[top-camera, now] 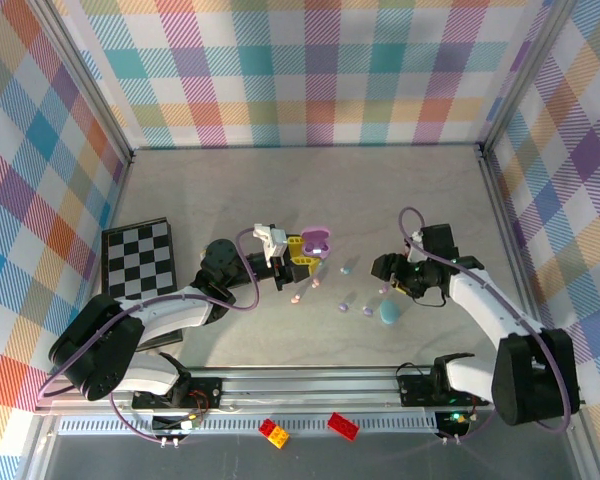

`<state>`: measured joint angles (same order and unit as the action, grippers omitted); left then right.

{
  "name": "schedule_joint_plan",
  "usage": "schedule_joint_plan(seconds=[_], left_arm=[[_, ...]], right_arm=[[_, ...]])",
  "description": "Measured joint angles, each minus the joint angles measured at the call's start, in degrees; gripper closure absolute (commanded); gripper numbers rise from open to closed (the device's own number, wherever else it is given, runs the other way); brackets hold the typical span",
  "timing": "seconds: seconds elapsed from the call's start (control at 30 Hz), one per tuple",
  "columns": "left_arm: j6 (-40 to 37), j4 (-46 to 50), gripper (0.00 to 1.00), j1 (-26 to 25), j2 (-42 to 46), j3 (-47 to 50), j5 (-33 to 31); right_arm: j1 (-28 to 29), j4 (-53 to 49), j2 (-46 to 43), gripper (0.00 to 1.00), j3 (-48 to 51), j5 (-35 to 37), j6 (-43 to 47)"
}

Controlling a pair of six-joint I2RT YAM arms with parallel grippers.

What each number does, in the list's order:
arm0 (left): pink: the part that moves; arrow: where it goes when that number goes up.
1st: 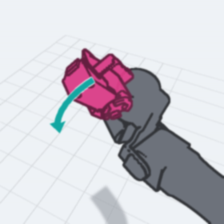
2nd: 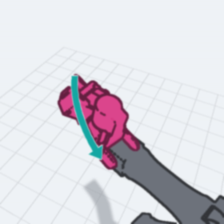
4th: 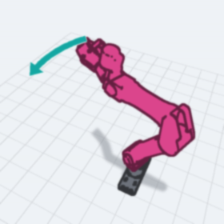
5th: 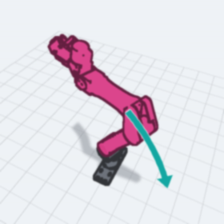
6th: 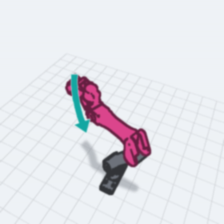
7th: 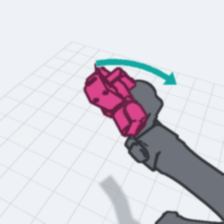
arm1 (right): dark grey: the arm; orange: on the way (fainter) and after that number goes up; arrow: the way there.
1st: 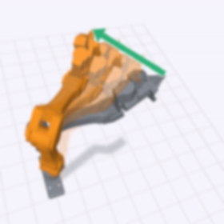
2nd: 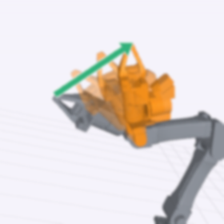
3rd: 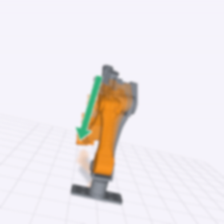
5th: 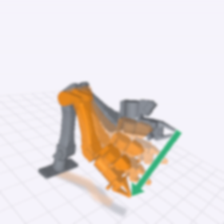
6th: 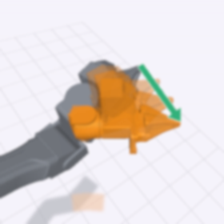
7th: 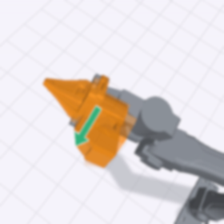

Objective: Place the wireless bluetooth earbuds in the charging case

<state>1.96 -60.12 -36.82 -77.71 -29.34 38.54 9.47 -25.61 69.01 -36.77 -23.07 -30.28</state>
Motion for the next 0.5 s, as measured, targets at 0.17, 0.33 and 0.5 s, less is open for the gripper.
schedule_joint_plan(seconds=[0.17, 0.33, 0.5], left_arm=[[0.0, 0.0, 0.62, 0.0, 0.0, 0.0, 0.0], [-0.02, 0.0, 0.62, 0.0, 0.0, 0.0, 0.02], [-0.02, 0.0, 0.62, 0.0, 0.11, 0.09, 0.0]], right_arm=[[-0.52, 1.9, 4.44, 0.37, 0.83, 0.07, -1.09], [-1.73, 4.26, 8.15, 0.39, 0.83, 0.37, -2.25], [-2.19, 6.6, 10.86, 0.41, 0.83, 0.44, -2.56]])
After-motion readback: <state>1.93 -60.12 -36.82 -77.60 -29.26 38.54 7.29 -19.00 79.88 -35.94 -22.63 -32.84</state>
